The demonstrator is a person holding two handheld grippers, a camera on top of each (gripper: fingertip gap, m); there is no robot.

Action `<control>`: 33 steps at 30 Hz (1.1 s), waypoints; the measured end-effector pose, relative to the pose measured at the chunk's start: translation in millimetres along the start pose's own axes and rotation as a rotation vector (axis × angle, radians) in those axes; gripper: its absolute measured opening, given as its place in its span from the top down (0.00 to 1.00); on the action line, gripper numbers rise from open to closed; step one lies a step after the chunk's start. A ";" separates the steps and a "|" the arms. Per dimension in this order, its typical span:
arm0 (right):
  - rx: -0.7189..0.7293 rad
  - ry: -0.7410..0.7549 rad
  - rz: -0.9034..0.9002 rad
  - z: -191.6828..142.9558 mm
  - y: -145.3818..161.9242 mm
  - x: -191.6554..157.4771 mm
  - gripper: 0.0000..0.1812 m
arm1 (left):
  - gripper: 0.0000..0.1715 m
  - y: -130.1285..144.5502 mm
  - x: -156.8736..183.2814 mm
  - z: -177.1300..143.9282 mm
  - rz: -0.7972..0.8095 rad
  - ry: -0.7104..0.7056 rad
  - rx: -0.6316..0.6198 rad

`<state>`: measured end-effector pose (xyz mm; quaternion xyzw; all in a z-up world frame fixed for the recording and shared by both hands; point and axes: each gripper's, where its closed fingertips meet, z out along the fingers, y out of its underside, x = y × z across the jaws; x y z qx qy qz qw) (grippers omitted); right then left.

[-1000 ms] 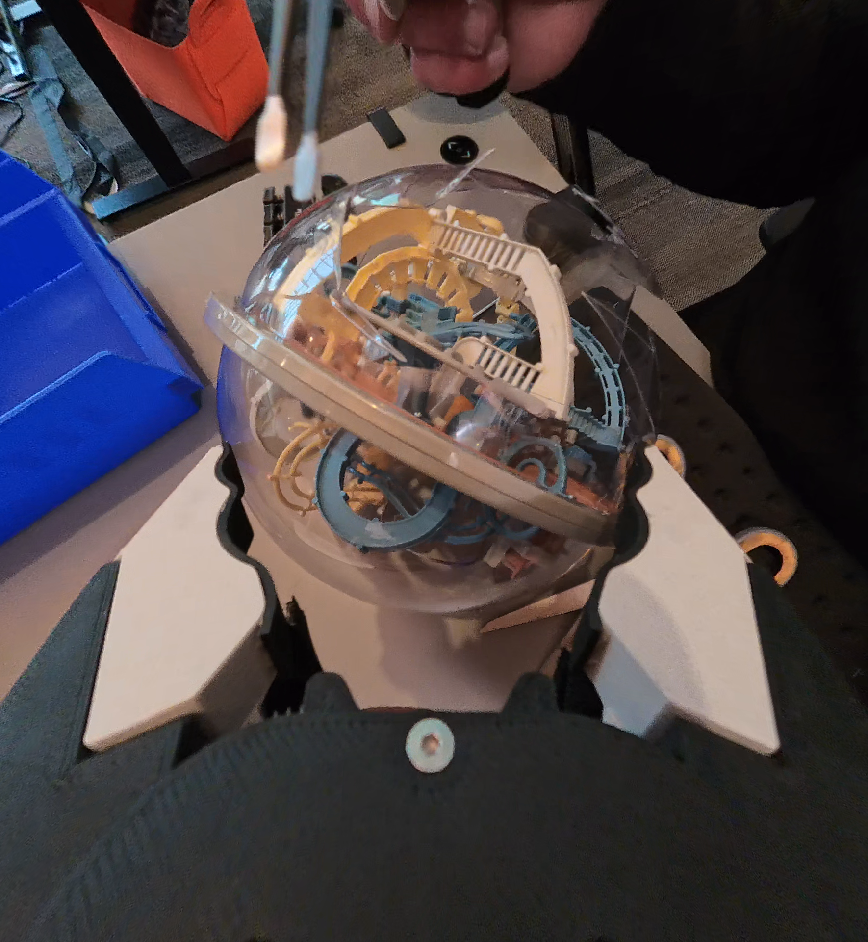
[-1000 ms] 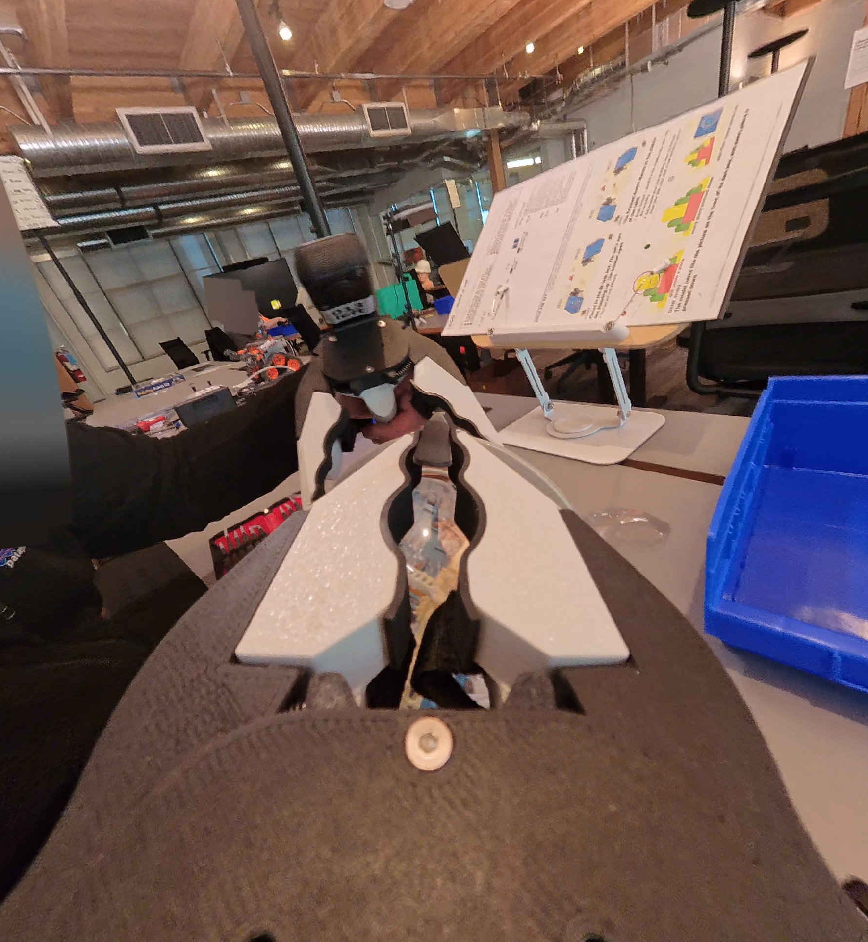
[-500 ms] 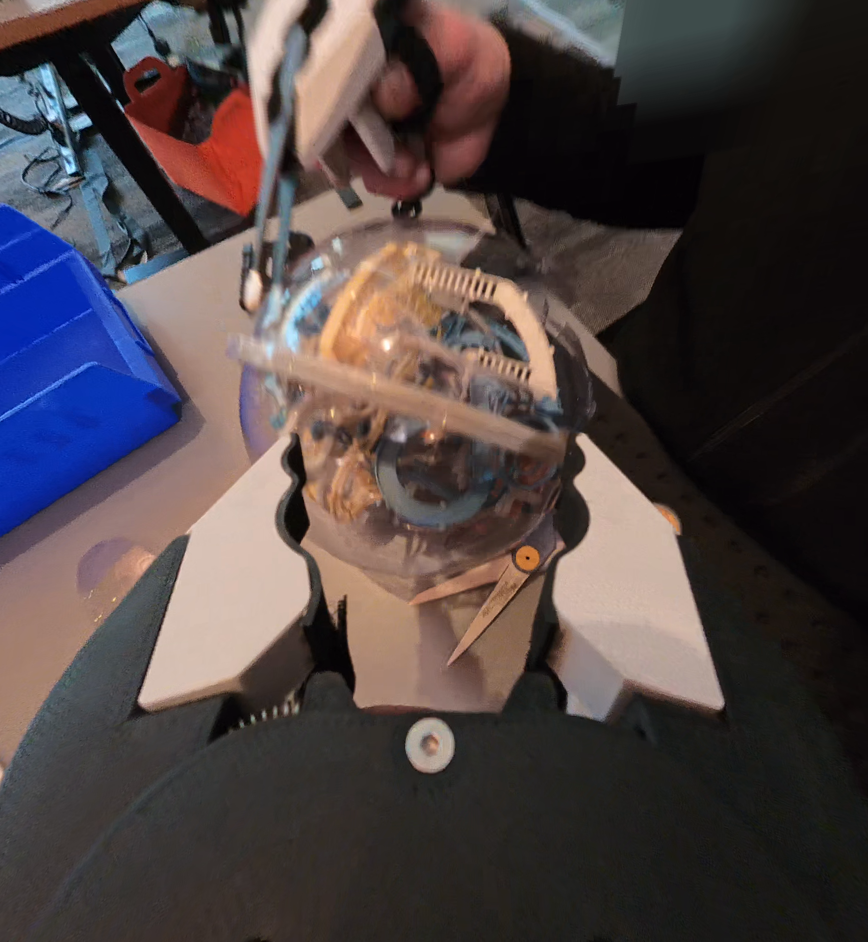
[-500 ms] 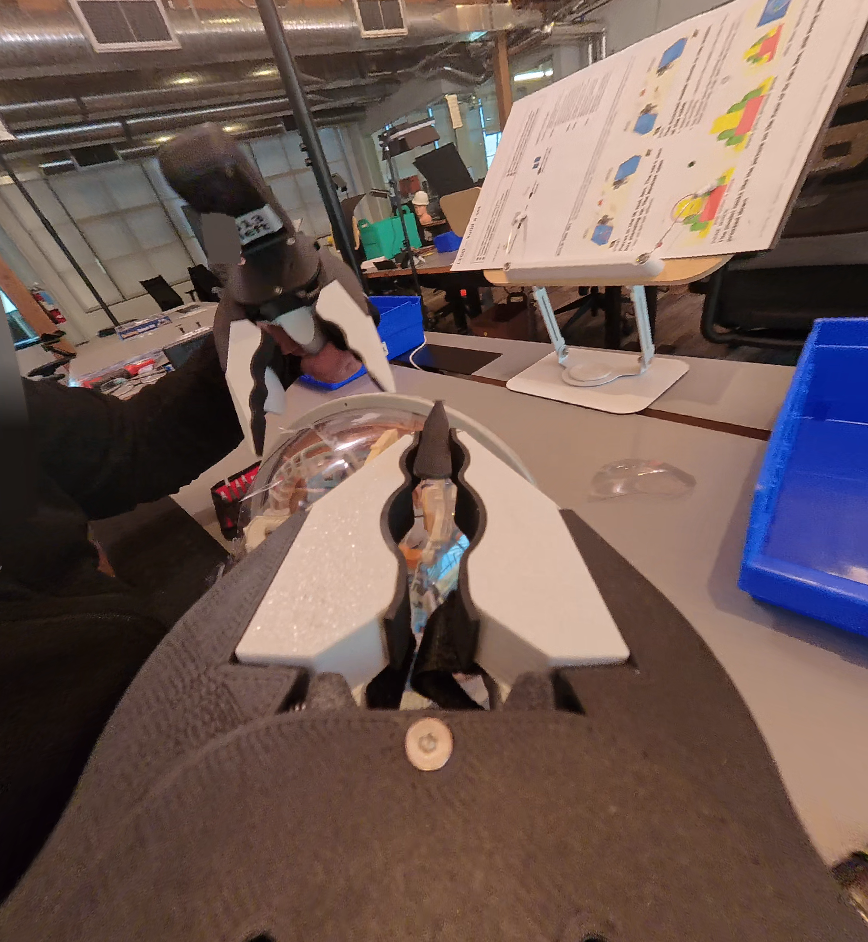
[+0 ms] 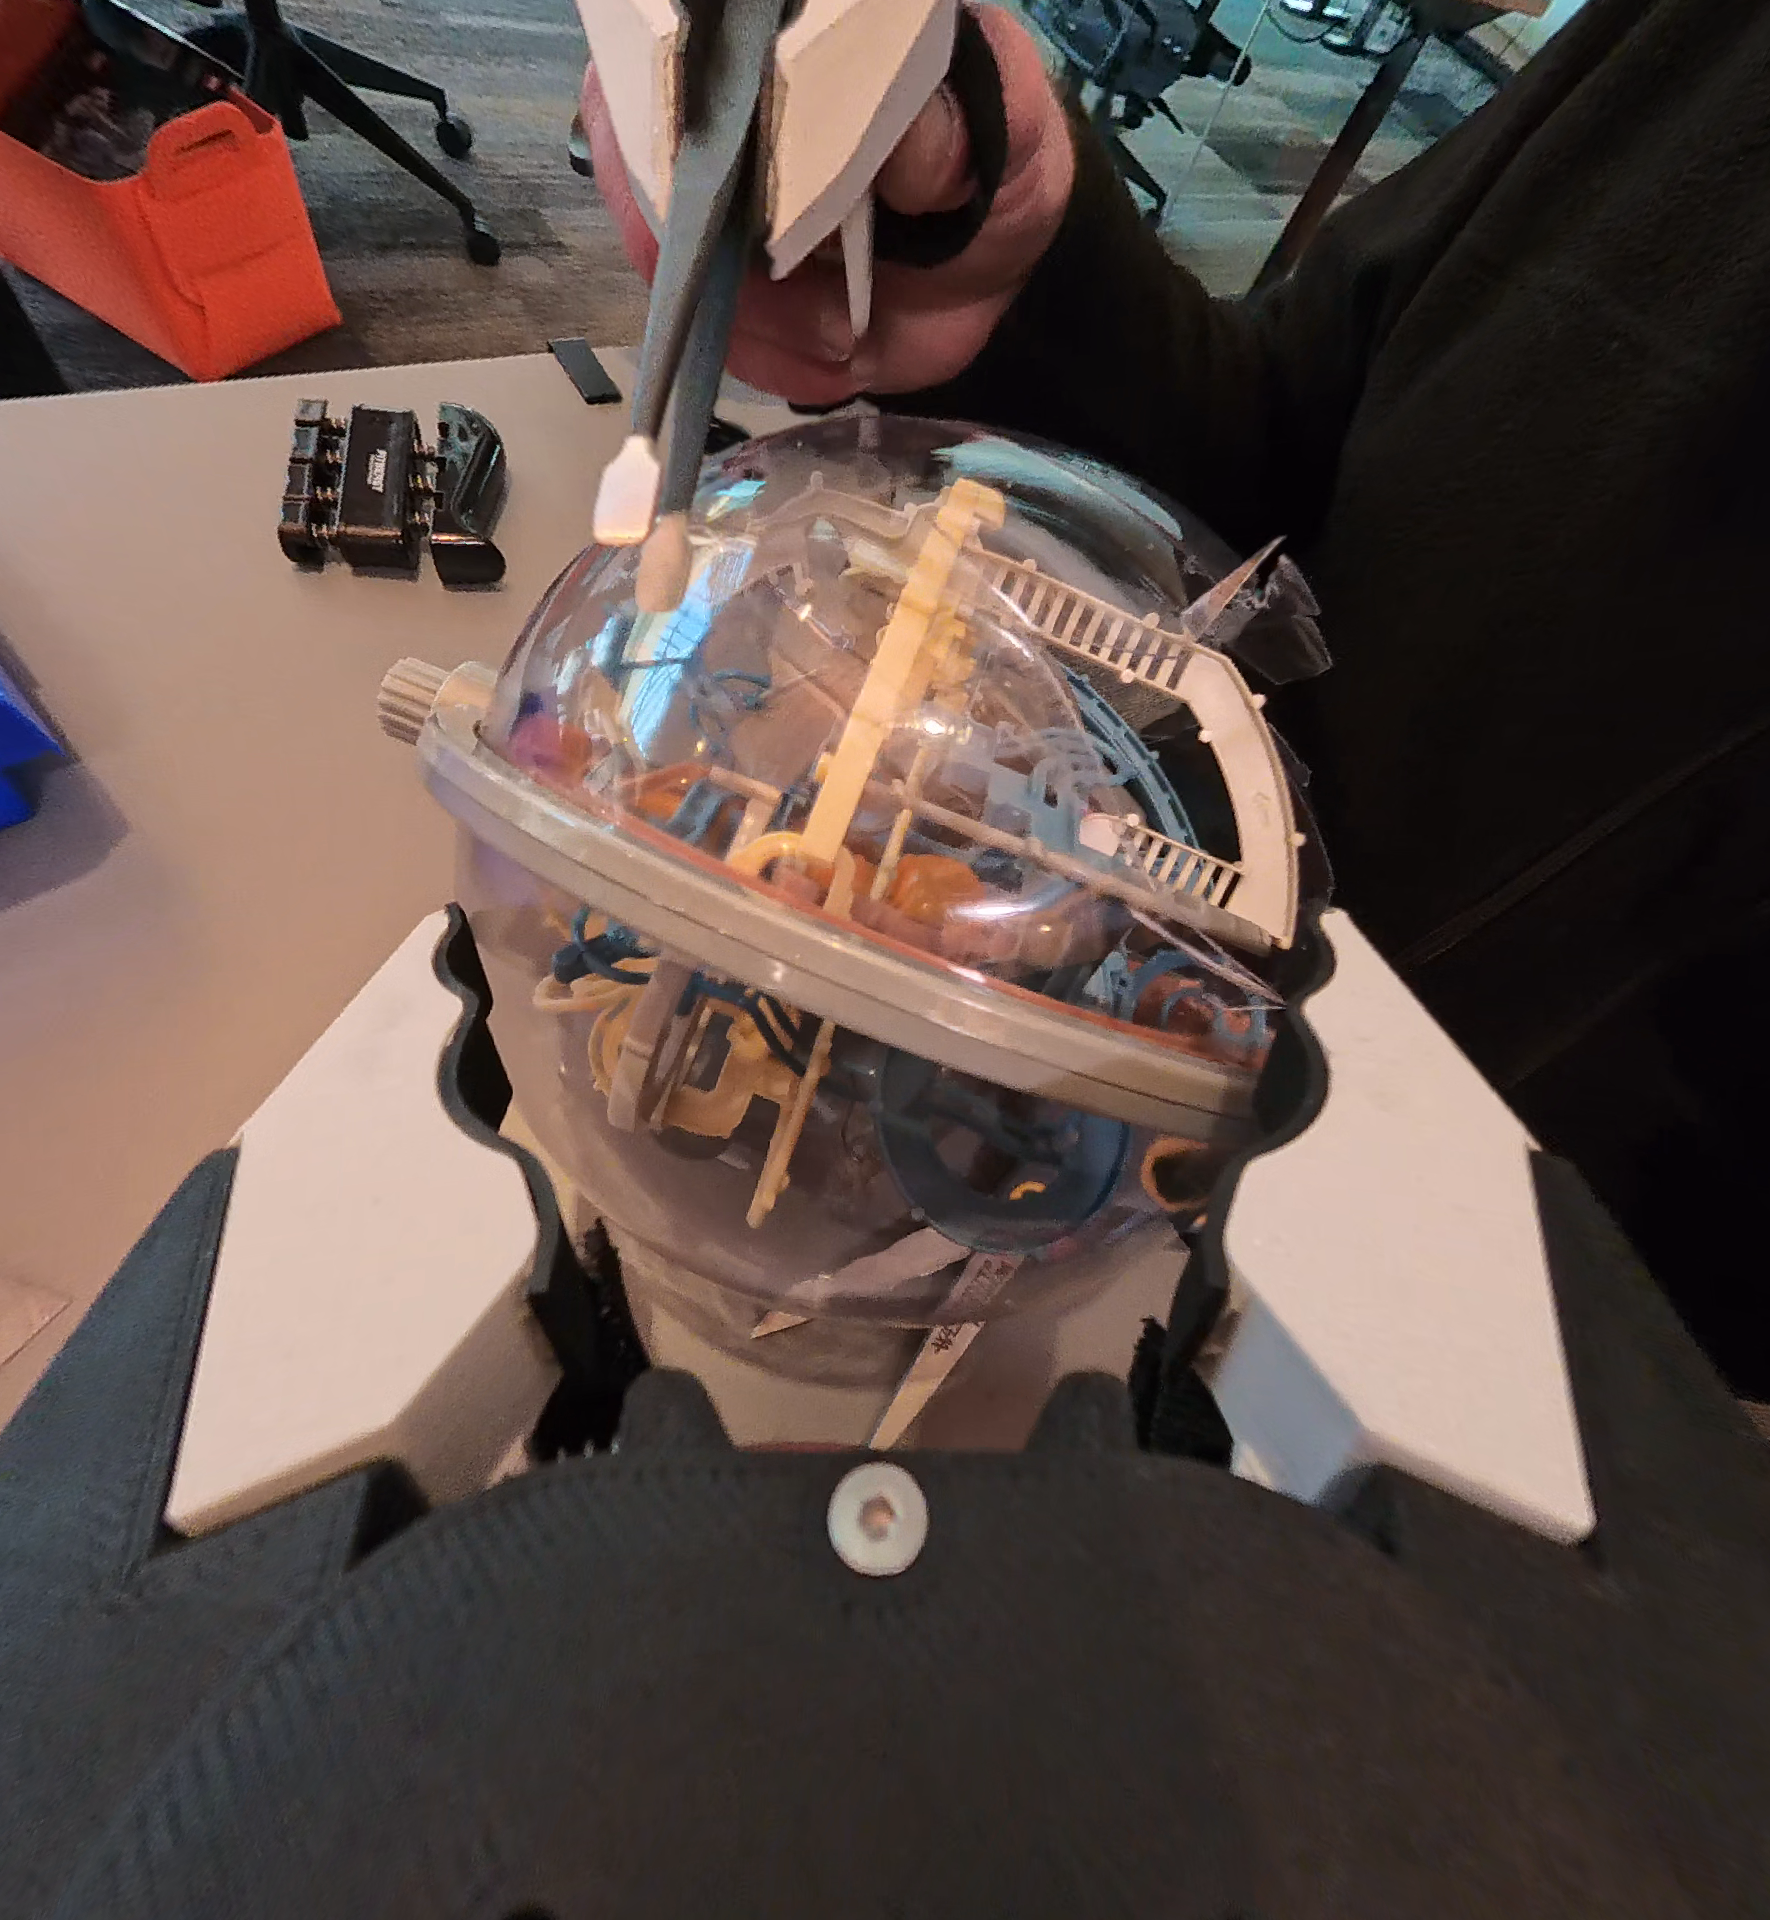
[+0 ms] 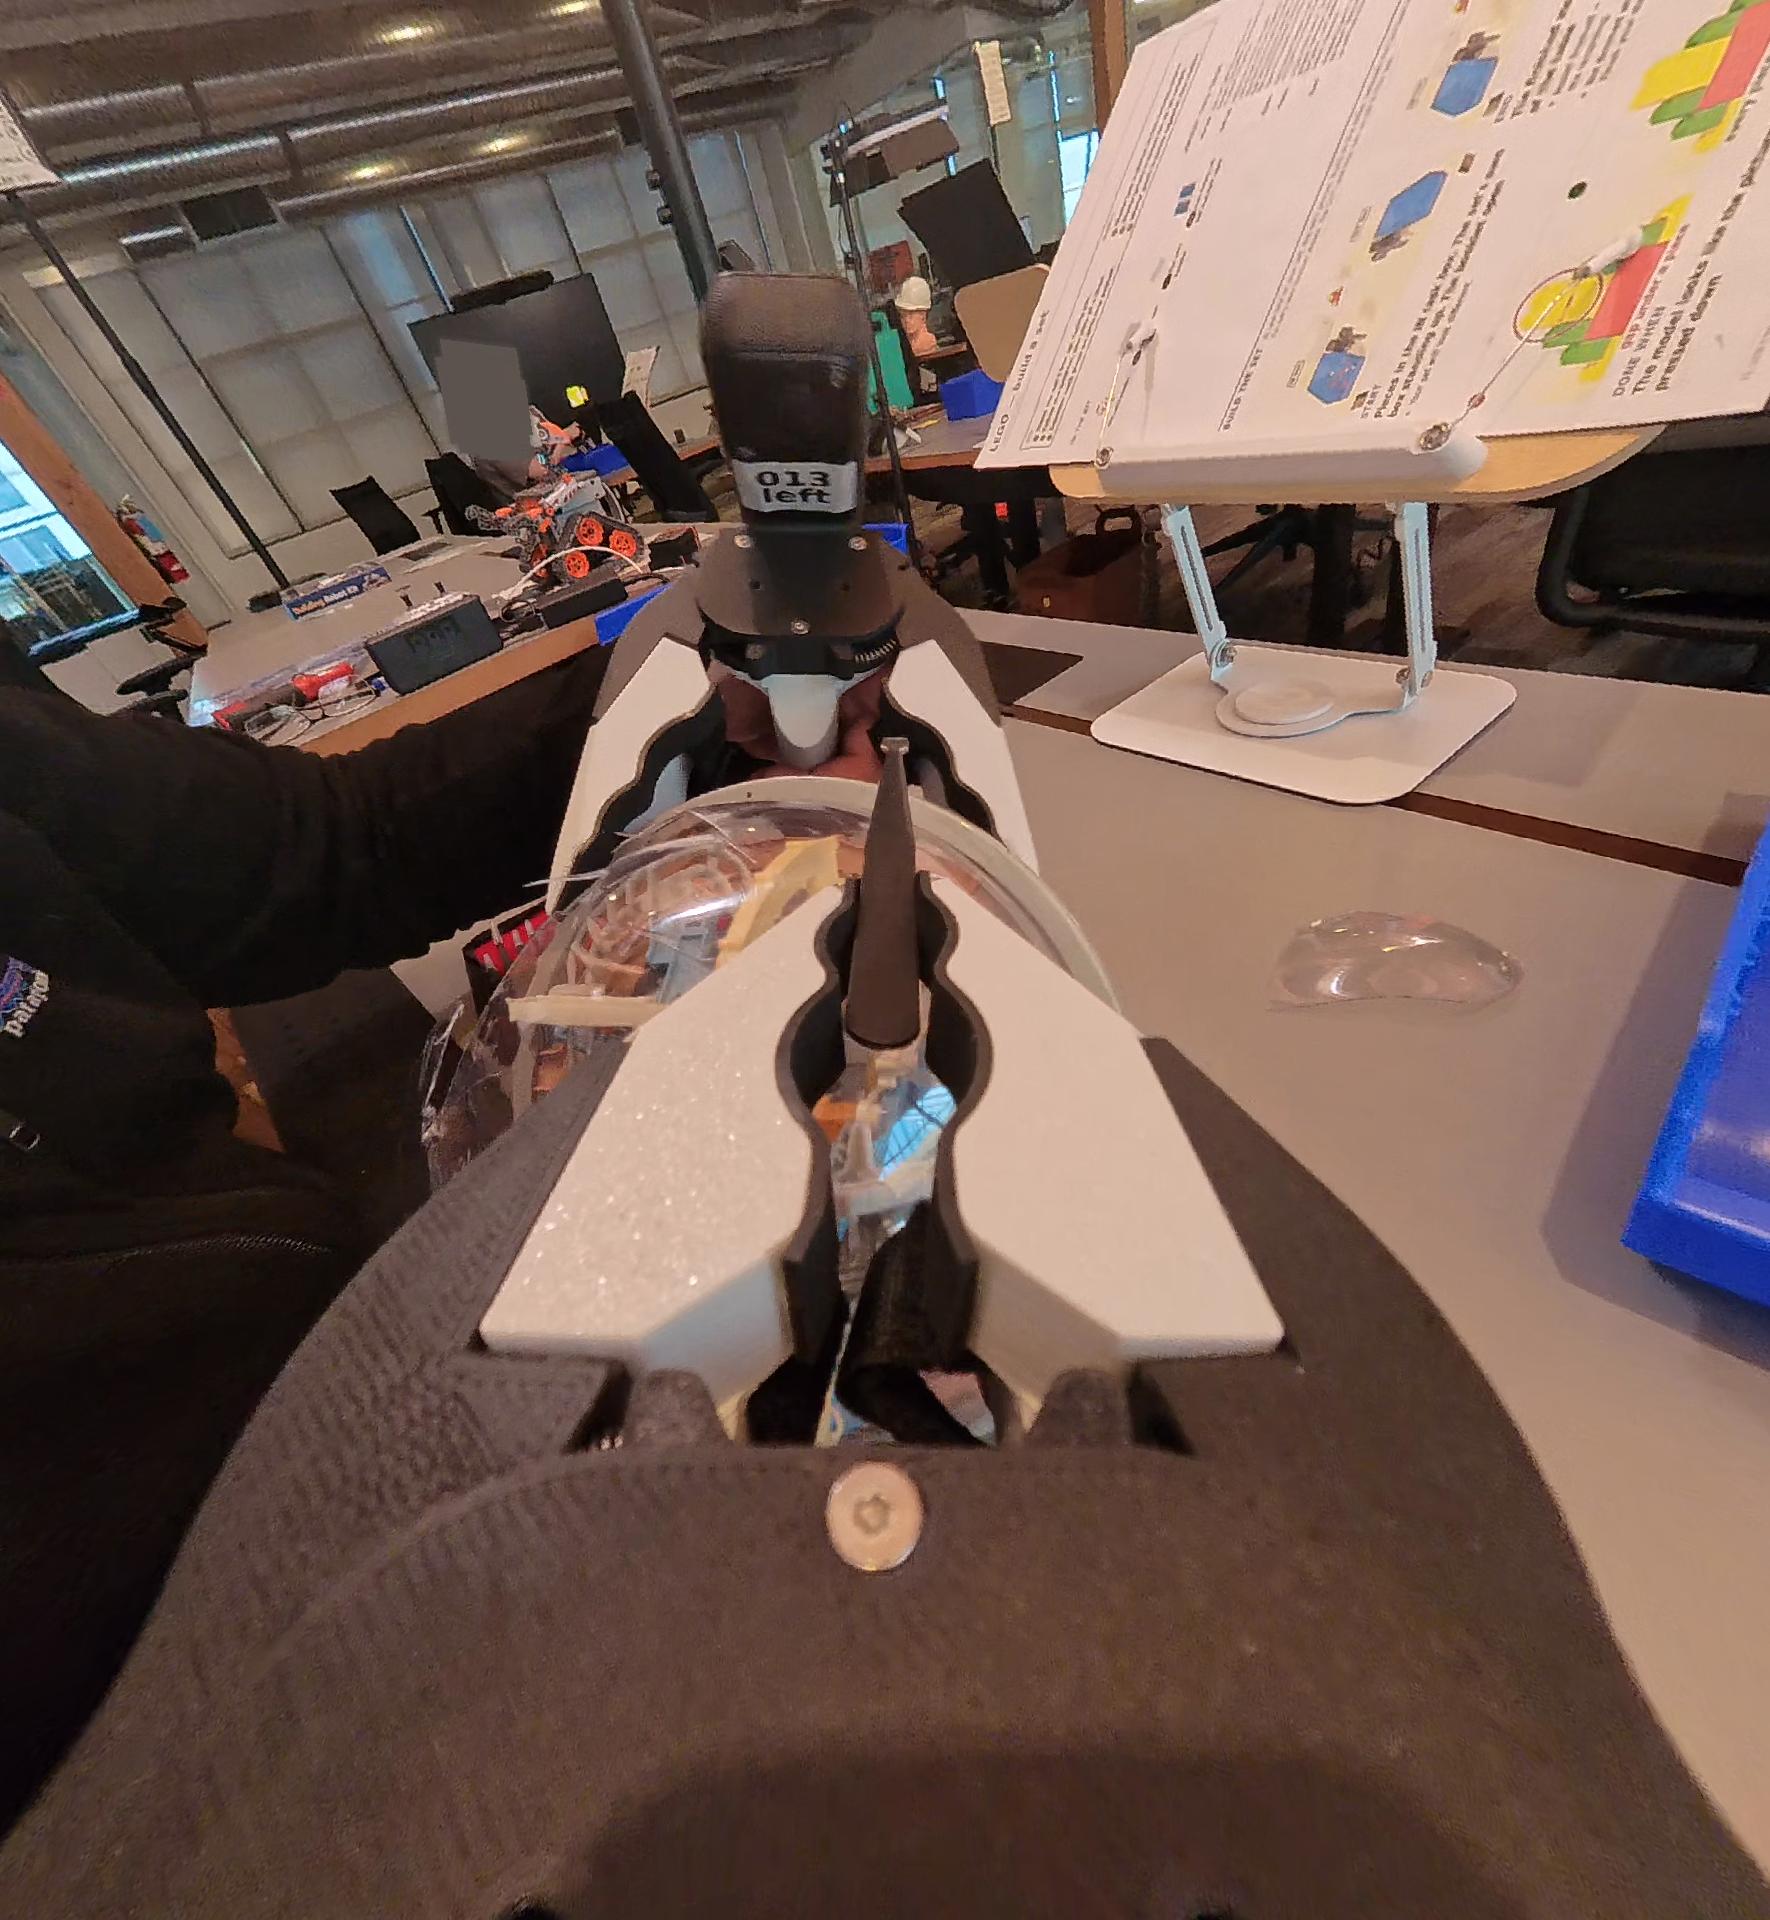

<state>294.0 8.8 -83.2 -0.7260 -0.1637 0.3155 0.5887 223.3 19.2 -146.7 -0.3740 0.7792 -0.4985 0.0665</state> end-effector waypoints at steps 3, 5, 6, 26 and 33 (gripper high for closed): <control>-0.024 -0.021 0.026 -6.6 1.2 -1.9 0.97 | 0.16 0.3 3.2 0.8 0.021 -0.041 -0.010; -0.070 -0.034 0.031 -7.6 3.9 -6.8 0.97 | 0.16 -2.3 5.8 3.0 0.031 -0.062 0.000; -0.090 -0.040 0.021 -7.5 3.4 -10.2 0.97 | 0.16 -4.2 7.3 4.1 0.040 -0.070 0.010; -0.129 -0.016 -0.017 -30.4 -17.5 -20.6 0.97 | 0.16 -26.0 37.0 24.9 0.202 -0.223 0.012; 0.170 0.029 0.116 -42.4 -21.8 -0.4 0.97 | 0.16 -5.3 43.6 18.7 0.309 -0.369 -0.020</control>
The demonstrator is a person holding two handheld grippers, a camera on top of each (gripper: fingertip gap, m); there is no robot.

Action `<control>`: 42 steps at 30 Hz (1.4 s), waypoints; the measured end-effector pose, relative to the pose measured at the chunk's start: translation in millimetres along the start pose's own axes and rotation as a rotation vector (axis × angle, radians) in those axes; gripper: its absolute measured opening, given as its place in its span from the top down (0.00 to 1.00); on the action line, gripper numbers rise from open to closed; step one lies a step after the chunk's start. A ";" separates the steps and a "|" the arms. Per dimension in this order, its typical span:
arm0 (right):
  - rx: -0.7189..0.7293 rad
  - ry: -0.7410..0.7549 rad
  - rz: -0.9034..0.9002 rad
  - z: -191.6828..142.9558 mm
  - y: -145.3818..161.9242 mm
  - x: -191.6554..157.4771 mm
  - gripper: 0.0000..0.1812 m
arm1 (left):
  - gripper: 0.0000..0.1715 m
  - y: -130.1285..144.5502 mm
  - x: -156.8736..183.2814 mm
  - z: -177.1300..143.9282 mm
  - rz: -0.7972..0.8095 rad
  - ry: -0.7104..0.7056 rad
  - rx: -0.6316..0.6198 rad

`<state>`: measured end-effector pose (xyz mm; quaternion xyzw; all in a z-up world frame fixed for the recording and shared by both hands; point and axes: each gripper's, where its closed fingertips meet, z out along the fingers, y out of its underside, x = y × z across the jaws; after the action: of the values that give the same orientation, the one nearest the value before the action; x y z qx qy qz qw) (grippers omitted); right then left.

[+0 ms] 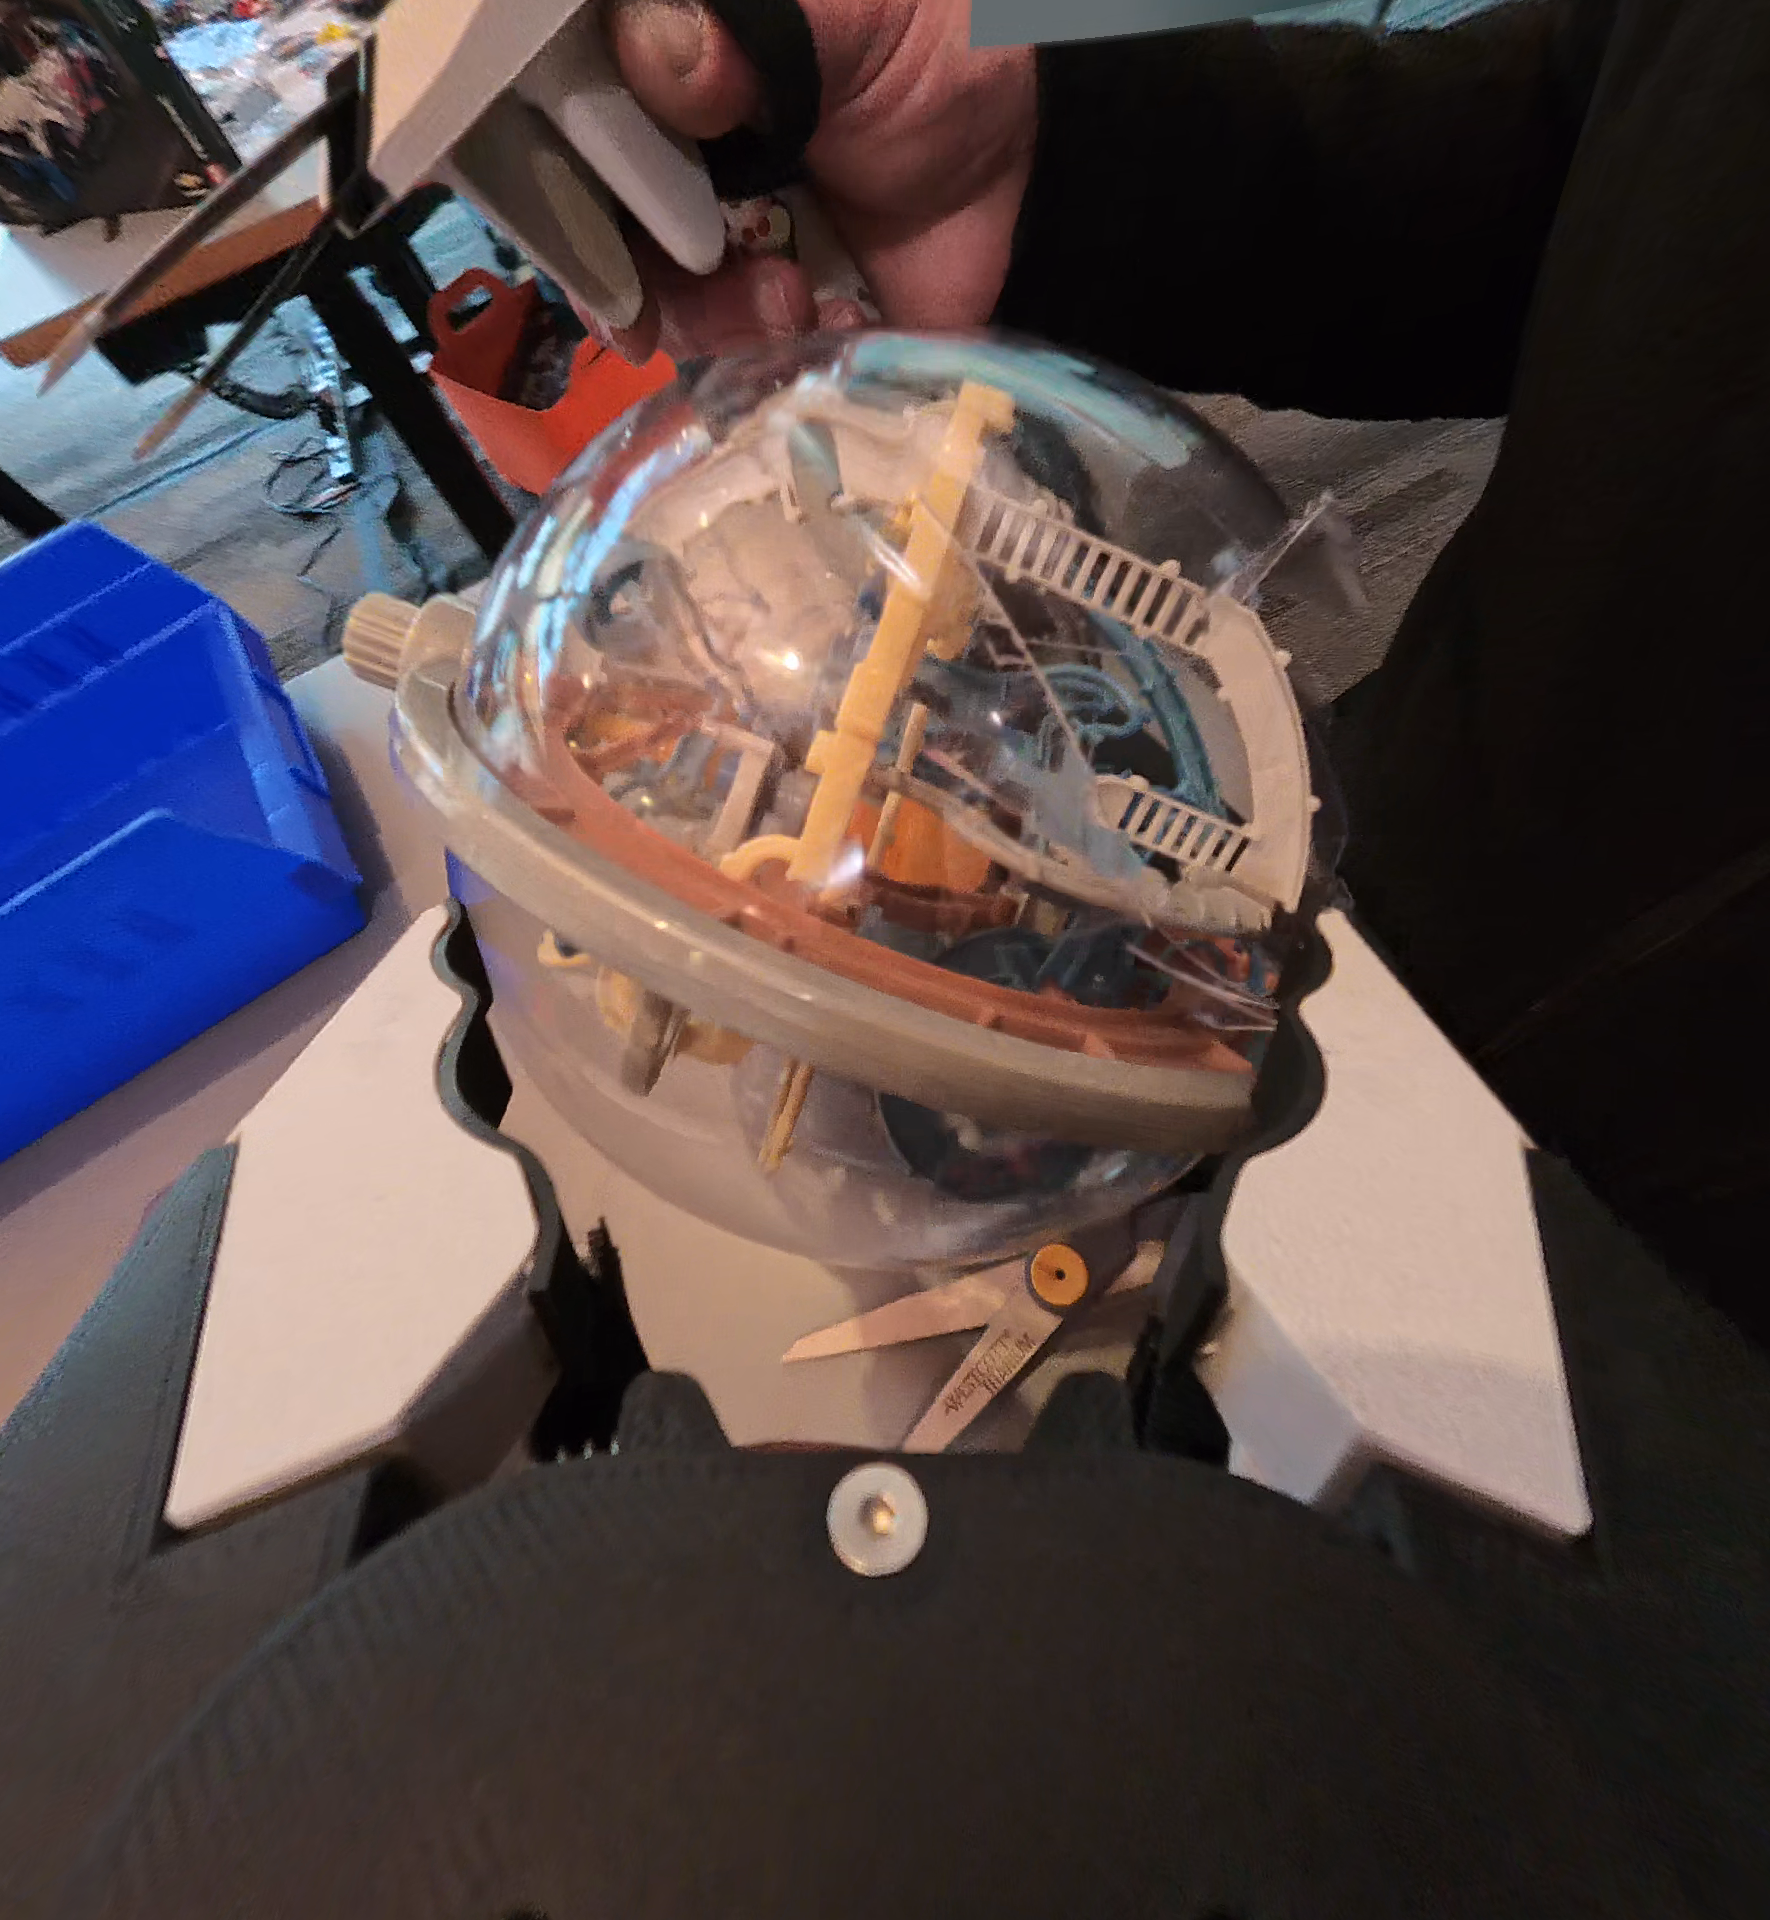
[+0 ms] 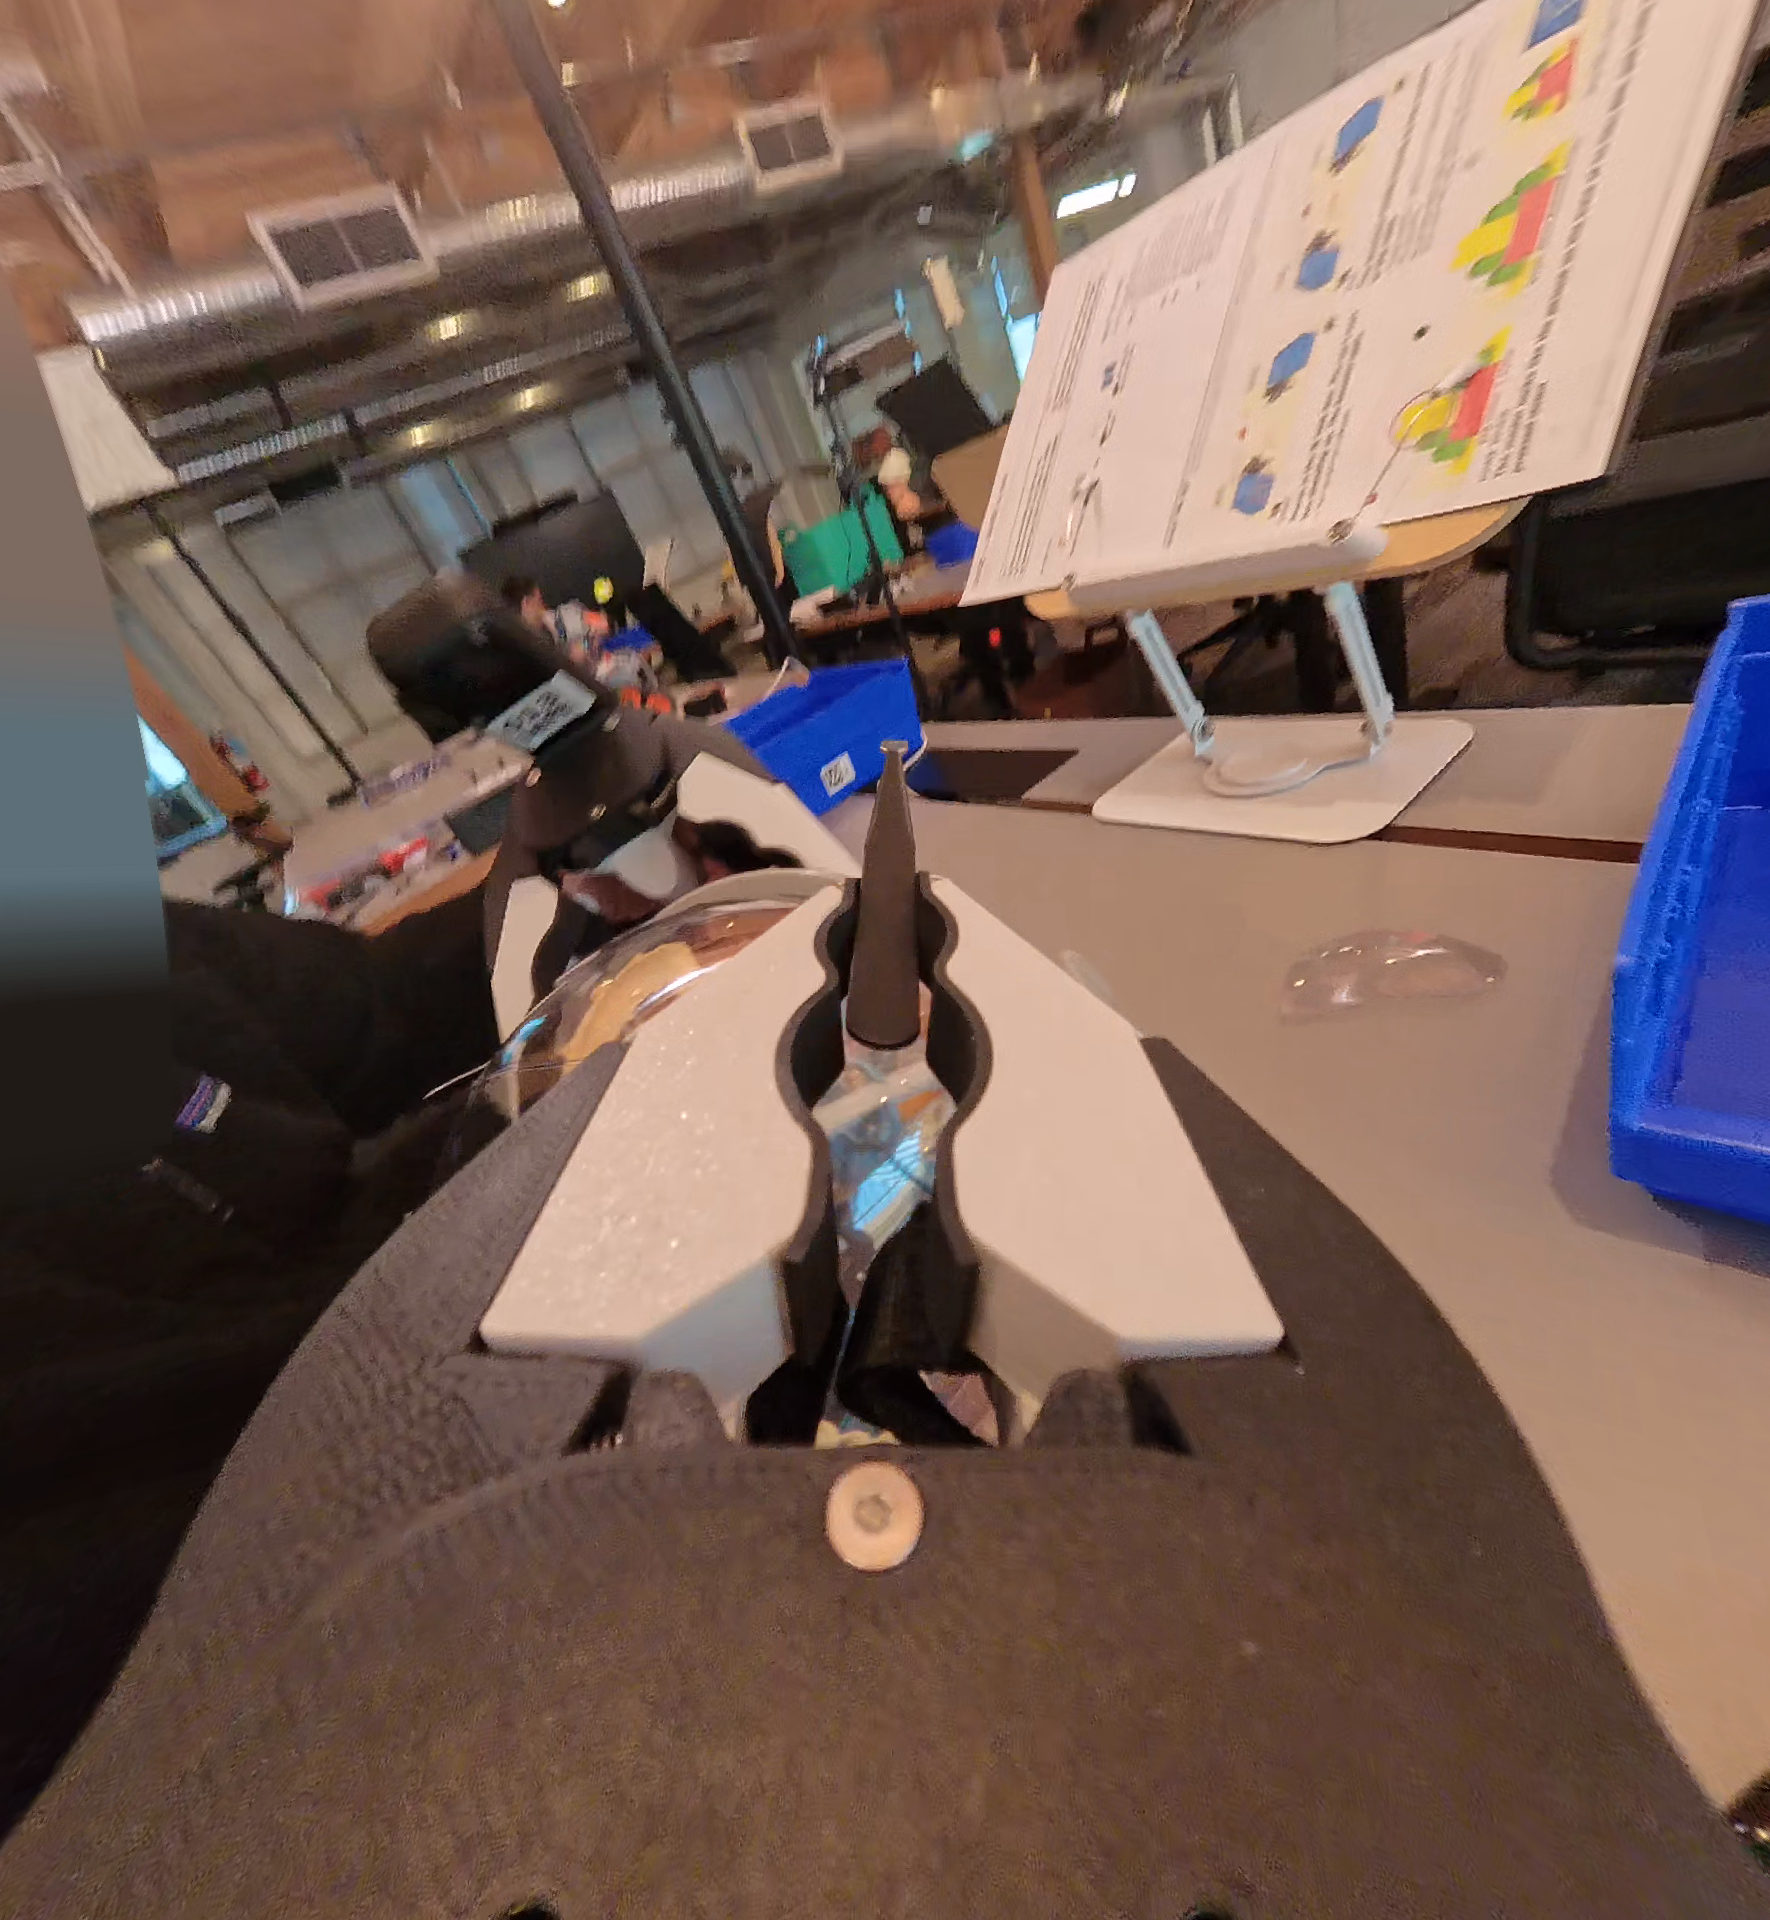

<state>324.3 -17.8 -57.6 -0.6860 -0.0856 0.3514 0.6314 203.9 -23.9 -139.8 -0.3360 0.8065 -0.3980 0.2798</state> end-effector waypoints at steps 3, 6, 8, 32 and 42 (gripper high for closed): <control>0.120 0.008 0.086 7.4 5.6 21.9 0.97 | 0.16 9.7 3.1 -3.4 -0.004 -0.067 0.017; 0.169 -0.067 0.149 24.8 16.2 23.2 0.97 | 0.16 17.2 9.1 -9.2 -0.041 -0.083 0.027; 0.210 -0.100 0.134 32.5 13.8 15.4 0.97 | 0.18 9.9 17.8 -21.9 -0.137 -0.006 0.117; -0.012 -0.250 -0.137 74.8 27.6 -65.0 0.97 | 0.50 0.4 -27.1 -70.1 -0.750 0.175 0.475; -0.165 -0.310 -0.180 93.9 42.8 -92.2 0.97 | 0.84 12.3 -9.1 -100.3 -0.771 -0.051 0.666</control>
<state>186.8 -1.8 -58.7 -0.6626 -0.2715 0.3867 0.5811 133.5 34.3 -95.5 -0.5114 0.4460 -0.6995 0.2241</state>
